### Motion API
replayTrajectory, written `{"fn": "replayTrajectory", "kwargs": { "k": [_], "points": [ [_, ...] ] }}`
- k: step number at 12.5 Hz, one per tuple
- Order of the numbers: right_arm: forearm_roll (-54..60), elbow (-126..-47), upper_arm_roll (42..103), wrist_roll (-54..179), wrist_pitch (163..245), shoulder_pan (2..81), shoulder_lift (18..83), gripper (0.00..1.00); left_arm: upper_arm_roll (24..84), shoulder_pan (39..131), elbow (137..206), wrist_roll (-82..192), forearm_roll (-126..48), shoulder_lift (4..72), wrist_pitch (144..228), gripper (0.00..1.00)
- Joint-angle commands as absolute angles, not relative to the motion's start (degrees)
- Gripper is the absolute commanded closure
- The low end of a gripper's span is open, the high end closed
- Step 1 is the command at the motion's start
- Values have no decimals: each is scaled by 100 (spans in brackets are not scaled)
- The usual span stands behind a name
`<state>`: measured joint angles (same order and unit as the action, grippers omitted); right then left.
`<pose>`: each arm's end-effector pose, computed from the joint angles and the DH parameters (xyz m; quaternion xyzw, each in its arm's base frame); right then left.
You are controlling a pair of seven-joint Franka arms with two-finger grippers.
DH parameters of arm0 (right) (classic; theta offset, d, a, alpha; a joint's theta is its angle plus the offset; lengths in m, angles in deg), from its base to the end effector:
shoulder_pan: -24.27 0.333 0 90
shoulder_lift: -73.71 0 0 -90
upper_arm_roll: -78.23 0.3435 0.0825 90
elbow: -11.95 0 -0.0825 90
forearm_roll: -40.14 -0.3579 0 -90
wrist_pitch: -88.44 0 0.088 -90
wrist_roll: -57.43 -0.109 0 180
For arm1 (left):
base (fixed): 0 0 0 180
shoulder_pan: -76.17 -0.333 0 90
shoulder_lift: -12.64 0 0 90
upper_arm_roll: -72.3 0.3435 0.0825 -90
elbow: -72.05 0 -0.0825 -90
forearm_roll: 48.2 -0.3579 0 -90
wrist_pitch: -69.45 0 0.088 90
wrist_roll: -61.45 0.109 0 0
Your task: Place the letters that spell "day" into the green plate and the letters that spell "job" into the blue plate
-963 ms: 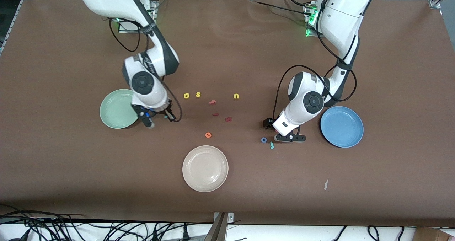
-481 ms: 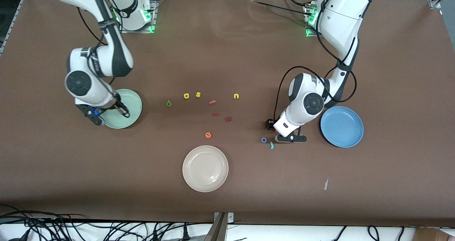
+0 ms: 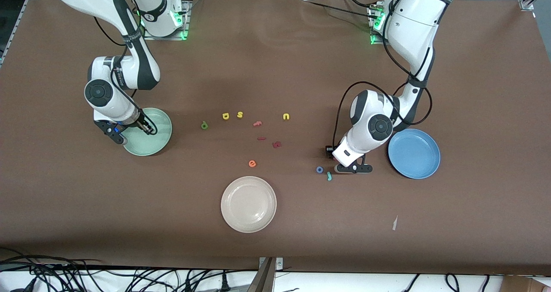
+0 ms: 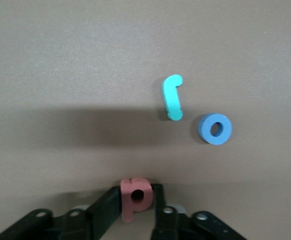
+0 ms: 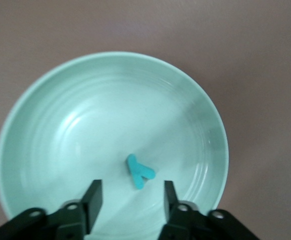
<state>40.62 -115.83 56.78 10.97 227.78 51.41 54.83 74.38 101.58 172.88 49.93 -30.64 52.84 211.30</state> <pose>0.5269 0.0547 0.2701 0.9375 -0.3384 -0.0200 0.0791 0.6084 -0.2648 0.2082 0.9964 0.0126 -0.0171 0.0823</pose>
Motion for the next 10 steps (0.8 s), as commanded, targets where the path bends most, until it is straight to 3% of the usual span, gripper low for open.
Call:
{"fn": "replayTrajectory", "kwargs": {
  "k": [1, 3, 5, 8, 10],
  "points": [
    [3779, -10657, 5714, 1182, 21444, 5222, 5587, 0, 7537, 10244, 17207, 5064, -2984, 5386, 21104, 95],
    [3190, -10109, 5906, 1121, 20632, 5249, 5587, 0, 7546, 10227, 17207, 5055, -2984, 5325, 21069, 97],
    [3109, -10125, 6249, 1050, 20717, 5249, 5614, 0, 7555, 10079, 17277, 5038, -2992, 5054, 20990, 97],
    [3109, -10466, 6855, 306, 21514, 5257, 5561, 0, 7494, 9290, 17348, 5247, -3420, 4483, 20009, 96],
    [3109, -10906, 6944, 162, 22366, 5257, 5439, 0, 6986, 8290, 17715, 5817, -3887, 4096, 19865, 96]
  ]
}}
